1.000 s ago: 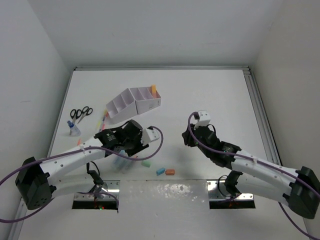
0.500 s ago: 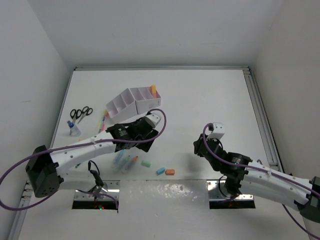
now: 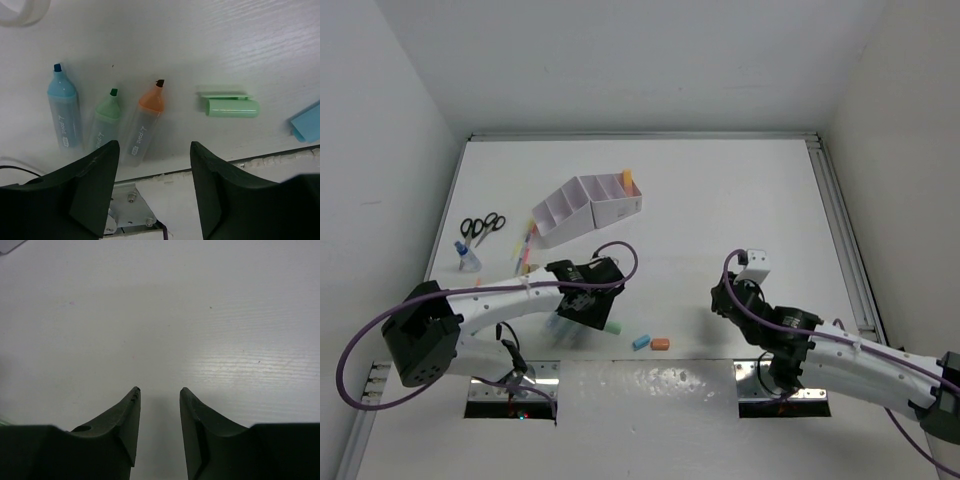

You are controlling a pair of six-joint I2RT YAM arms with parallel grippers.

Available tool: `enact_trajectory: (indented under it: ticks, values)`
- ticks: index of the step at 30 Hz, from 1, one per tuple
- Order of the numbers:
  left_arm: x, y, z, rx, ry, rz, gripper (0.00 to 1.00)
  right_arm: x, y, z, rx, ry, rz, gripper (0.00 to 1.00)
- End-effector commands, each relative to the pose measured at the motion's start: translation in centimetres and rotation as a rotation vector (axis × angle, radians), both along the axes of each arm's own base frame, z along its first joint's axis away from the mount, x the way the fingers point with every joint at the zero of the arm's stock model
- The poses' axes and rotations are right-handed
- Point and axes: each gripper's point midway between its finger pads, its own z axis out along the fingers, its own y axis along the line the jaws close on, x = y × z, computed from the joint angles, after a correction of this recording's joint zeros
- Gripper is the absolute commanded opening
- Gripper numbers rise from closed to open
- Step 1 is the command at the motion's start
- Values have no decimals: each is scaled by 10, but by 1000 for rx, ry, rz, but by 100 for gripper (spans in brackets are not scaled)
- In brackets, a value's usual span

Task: Sort the stationery into containers
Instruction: Pick up the pen from the center of the board.

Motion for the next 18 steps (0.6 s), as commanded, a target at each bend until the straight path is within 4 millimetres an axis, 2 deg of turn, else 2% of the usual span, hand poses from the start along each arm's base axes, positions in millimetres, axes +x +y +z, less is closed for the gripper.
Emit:
enact_trajectory:
  ticks: [1, 18]
  values:
    - [0, -4, -2, -40, 1, 63, 56, -1, -2, -3, 10, -4, -14, 37]
    - [-9, 9, -38, 35, 103, 94, 43, -5, -24, -2, -33, -15, -56, 38]
